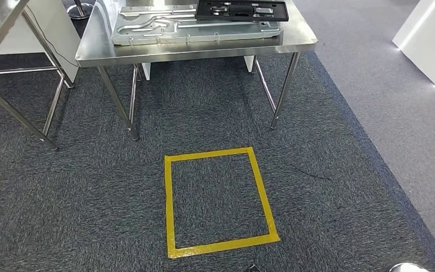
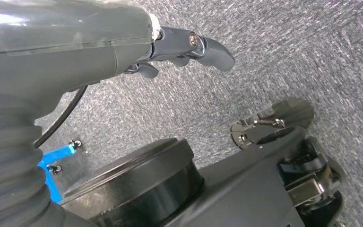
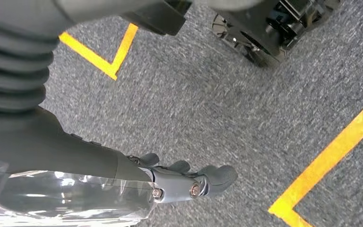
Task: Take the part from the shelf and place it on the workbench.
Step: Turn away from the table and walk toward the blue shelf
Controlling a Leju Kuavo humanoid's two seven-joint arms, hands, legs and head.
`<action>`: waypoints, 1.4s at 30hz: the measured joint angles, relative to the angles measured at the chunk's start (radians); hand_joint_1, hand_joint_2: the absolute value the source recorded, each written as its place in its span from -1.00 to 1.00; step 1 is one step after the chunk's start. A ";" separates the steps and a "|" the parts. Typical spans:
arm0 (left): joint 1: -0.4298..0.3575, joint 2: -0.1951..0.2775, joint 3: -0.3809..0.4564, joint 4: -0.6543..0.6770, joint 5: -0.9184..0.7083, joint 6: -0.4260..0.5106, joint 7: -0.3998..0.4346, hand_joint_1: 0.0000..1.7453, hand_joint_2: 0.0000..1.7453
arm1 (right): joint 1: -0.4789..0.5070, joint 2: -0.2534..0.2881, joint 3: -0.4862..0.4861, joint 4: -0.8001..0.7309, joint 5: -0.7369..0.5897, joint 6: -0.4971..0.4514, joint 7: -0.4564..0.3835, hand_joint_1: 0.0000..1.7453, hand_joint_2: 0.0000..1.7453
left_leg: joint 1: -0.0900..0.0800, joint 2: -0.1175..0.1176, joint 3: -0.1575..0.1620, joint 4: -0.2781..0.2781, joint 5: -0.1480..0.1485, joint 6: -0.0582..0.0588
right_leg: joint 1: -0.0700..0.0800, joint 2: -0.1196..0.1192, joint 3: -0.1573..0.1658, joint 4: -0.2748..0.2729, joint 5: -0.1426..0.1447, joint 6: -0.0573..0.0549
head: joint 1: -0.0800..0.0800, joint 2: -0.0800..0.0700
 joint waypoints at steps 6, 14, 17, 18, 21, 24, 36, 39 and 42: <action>0.002 0.000 0.000 0.000 0.007 -0.001 -0.008 -1.00 1.00 | -0.002 -0.011 -0.015 0.000 0.000 0.017 0.013 -1.00 -1.00 | 0.000 0.000 0.000 0.000 0.000 0.000 | 0.000 0.000 0.000 0.000 0.000 0.000 | 0.000 0.000; 0.006 0.002 0.000 0.000 0.001 -0.004 -0.016 -1.00 1.00 | -0.002 -0.015 -0.026 0.000 0.004 0.007 0.016 -1.00 -1.00 | -0.004 -0.005 0.005 -0.015 -0.001 0.021 | -0.004 -0.007 0.012 -0.008 -0.001 0.012 | 0.000 0.000; 0.008 0.002 0.000 0.000 0.000 -0.005 -0.022 -1.00 1.00 | 0.000 -0.018 -0.032 -0.001 0.004 0.004 0.015 -1.00 -1.00 | 0.009 -0.021 0.024 -0.047 0.023 0.027 | -0.009 0.031 -0.015 0.083 -0.075 0.022 | 0.000 0.000; 0.008 0.002 0.000 0.000 0.001 -0.006 -0.023 -1.00 1.00 | 0.002 -0.019 -0.034 0.000 0.004 0.004 0.015 -1.00 -1.00 | 0.010 -0.028 0.023 -0.050 0.027 0.028 | -0.014 0.042 -0.040 0.146 -0.115 0.026 | 0.000 0.000; 0.012 0.002 0.000 0.000 0.004 -0.006 -0.026 -1.00 1.00 | 0.006 -0.020 -0.037 0.000 0.005 0.003 0.015 -1.00 -1.00 | 0.013 -0.058 0.013 -0.045 0.031 0.020 | -0.030 0.050 -0.073 0.238 -0.148 0.040 | 0.000 0.000; 0.013 0.003 0.000 -0.001 0.006 -0.006 -0.026 -1.00 1.00 | 0.007 -0.021 -0.040 0.000 0.005 0.003 0.014 -1.00 -1.00 | 0.022 -0.094 -0.001 -0.024 0.029 -0.001 | -0.044 0.085 0.024 0.066 -0.068 0.055 | 0.000 0.000; 0.017 0.008 0.001 -0.002 0.007 -0.008 -0.036 -1.00 1.00 | 0.016 -0.026 -0.042 0.000 0.004 0.000 0.006 -1.00 -1.00 | 0.020 -0.022 -0.124 0.284 -0.133 -0.042 | -0.017 -0.007 0.044 -0.003 -0.036 -0.020 | -0.002 0.000; 0.018 0.009 0.002 -0.002 0.007 -0.010 -0.036 -1.00 1.00 | 0.013 -0.026 -0.042 0.000 0.004 -0.001 0.005 -1.00 -1.00 | 0.010 0.023 -0.013 0.118 -0.068 -0.022 | -0.010 -0.046 0.050 -0.002 -0.040 -0.019 | -0.002 0.000; 0.018 0.010 0.002 -0.002 0.009 -0.012 -0.038 -1.00 -0.50 | 0.012 -0.025 -0.043 0.000 0.005 -0.001 0.004 -1.00 -1.00 | -0.009 0.080 0.051 -0.003 -0.047 -0.001 | -0.003 -0.079 0.056 -0.001 -0.047 -0.006 | -0.002 0.000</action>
